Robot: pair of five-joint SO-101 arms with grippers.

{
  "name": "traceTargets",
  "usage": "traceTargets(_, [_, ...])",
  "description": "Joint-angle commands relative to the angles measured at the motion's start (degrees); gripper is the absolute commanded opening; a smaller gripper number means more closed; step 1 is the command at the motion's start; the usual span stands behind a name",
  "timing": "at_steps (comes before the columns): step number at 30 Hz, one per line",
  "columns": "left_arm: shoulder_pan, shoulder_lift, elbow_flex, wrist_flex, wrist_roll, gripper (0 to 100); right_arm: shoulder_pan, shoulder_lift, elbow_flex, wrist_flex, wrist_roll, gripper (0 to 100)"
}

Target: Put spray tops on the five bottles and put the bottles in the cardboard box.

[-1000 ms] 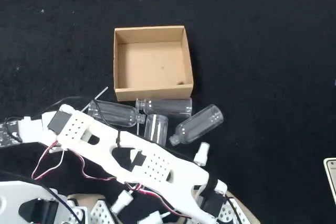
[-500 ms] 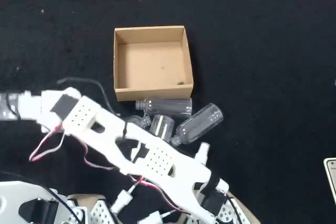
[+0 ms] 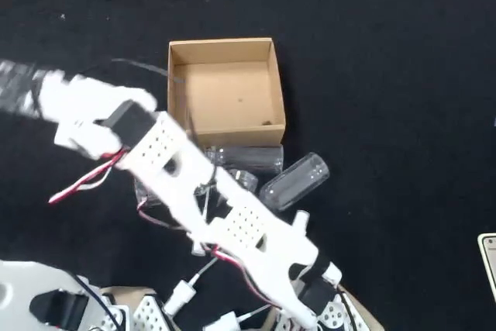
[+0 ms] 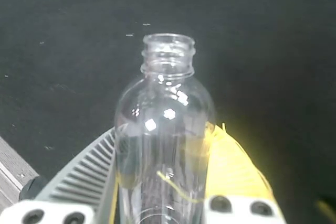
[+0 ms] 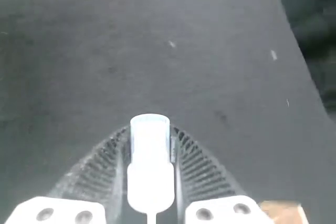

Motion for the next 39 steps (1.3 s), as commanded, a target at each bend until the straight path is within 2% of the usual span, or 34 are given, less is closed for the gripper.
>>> traceTargets(1, [4.6,-1.3,-10.5,7.0,4.7,5,3.9,-10.2,-4.4,1.7,-5.5,1.1])
traceTargets(4, [5.2,-5.8,-8.0,7.2,6.8,5,5.3,-15.9,-4.2,5.5,-6.5,1.1])
traceTargets(8, [7.5,-16.8,4.1,7.1,6.8,5,7.1,-22.2,-4.0,9.0,-6.9,1.1])
traceTargets(12, [13.8,-32.4,17.5,6.3,6.9,5,8.6,-27.7,-4.1,13.0,-6.9,1.1])
traceTargets(17, [23.7,-51.6,35.0,-2.4,12.8,5,12.0,-34.8,-3.9,17.8,-7.2,1.1])
traceTargets(22, [36.0,-66.5,52.3,-14.8,18.5,5,17.6,-43.6,-2.2,17.8,-15.0,1.1])
traceTargets(27, [42.1,-79.3,69.8,-30.3,23.7,5,21.5,-57.3,13.8,17.8,-20.0,1.1])
traceTargets(31, [47.4,-90.0,82.9,-40.3,28.1,5,22.3,-66.7,28.0,15.3,-20.7,1.1])
traceTargets(35, [54.1,-101.3,93.3,-45.6,31.1,5,22.1,-72.7,40.5,9.3,-21.1,1.0])
traceTargets(39, [59.4,-113.5,101.8,-46.7,34.8,5,22.1,-78.7,52.2,3.7,-25.0,1.0])
